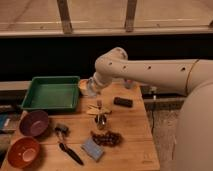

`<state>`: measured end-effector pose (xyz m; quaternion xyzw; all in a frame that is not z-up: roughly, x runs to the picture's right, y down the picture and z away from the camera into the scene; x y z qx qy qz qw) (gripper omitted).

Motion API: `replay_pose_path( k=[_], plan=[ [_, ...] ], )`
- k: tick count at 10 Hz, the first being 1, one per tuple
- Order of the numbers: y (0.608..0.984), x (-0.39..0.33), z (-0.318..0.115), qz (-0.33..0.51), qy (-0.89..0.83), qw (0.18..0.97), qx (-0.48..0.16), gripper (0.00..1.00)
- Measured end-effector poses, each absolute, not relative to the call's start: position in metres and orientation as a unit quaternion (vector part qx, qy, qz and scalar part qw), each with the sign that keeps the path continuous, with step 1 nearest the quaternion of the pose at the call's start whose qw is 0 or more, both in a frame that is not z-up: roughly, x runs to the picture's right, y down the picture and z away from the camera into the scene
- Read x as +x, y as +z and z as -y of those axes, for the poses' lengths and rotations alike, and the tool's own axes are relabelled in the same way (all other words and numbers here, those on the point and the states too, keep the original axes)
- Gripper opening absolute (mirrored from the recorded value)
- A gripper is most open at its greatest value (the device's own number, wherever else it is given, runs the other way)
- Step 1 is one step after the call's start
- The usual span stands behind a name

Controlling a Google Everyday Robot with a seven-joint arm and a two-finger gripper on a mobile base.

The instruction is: Place towel in tray

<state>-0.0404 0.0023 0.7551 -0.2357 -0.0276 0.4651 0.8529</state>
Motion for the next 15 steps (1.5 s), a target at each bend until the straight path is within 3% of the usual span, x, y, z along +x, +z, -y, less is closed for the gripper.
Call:
replay_pose_path(
  k=[5,12,15],
  plan=[
    [0.754,-0.055,0.009,0.035,0.441,0.867,-0.230,0.00],
    [0.769,-0.187,0.061,0.072,0.319,0.916,-0.235,0.00],
    [0.767,-0.233,0.070,0.114,0.266,0.923,-0.254,0.06]
  ],
)
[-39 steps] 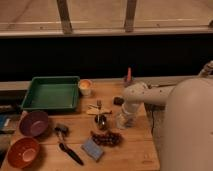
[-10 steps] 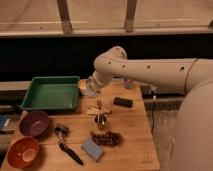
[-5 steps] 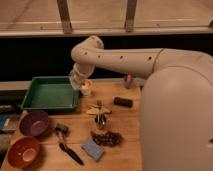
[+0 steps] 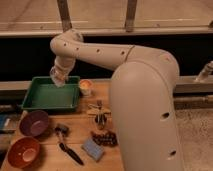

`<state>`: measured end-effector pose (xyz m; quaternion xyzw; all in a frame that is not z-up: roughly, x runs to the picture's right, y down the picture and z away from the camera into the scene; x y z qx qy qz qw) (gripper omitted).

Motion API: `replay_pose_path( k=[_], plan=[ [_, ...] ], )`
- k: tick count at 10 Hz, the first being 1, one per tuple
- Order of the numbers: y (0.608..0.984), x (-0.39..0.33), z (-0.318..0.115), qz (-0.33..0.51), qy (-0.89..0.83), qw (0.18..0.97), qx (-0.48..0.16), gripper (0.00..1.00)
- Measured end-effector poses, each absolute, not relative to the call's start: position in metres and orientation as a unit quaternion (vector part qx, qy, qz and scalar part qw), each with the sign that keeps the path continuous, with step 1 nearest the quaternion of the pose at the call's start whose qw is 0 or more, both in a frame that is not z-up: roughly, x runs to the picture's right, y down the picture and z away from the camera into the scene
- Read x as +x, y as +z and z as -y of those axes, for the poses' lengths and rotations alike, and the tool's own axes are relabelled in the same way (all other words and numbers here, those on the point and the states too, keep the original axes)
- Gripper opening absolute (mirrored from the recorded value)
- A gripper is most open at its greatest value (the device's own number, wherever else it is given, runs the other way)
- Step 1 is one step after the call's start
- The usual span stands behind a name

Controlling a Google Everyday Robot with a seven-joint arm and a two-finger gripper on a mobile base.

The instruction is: Place towel in tray

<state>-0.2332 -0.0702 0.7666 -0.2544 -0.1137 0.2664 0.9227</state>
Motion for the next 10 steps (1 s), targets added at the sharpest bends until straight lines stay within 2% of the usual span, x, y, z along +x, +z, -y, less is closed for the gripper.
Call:
replay_pose_path(
  k=[3,8,10],
  plan=[
    [0.7652,-0.2403,0.0722,0.123,0.258,0.923,-0.258,0.27],
    [0.7654,-0.2398,0.0723,0.123,0.258,0.923,-0.258,0.77],
    [0.7654,-0.2397,0.0723,0.123,0.258,0.923,-0.258,0.80]
  ],
)
